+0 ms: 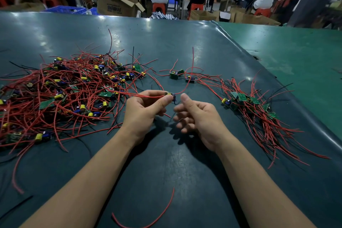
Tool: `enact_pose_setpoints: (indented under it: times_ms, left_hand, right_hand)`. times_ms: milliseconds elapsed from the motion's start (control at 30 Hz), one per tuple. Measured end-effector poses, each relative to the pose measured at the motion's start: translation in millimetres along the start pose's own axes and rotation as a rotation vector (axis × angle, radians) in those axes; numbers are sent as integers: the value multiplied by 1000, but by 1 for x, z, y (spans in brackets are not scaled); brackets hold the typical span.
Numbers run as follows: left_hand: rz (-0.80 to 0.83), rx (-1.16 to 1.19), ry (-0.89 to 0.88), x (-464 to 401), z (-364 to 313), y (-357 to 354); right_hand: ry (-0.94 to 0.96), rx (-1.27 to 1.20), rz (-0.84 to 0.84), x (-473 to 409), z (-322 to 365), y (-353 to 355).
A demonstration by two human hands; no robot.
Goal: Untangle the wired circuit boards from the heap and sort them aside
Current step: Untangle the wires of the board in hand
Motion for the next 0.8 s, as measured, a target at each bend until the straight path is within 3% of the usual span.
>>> enact_pose_setpoints:
  times_ms: [267,467,633,733,800]
  left_hand:
    - [162,-39,52,0,4,-19]
    - [104,32,60,-1,5,-13]
    - [-25,221,74,-5,9,4]
    - [-14,240,78,-6,11,4]
    - [6,240,77,-6,11,2]
  right_hand:
    - [62,-183,-25,2,2,3]
    - [145,-178,-184,2,6,16]
    - [244,-363,-420,12,12,57]
    - [202,-353,-408,11,8,59]
    - [109,-262,-302,7,3,43]
Point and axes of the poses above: each hand's wrist, its own x-axis away from the middle knuckle, its own y-axis out of the back of the hand, z = x × y, the point moved 10 cm from there along -x, towards the middle knuckle, and after that the axes turned 12 degrees about z, right-handed, at the moved point
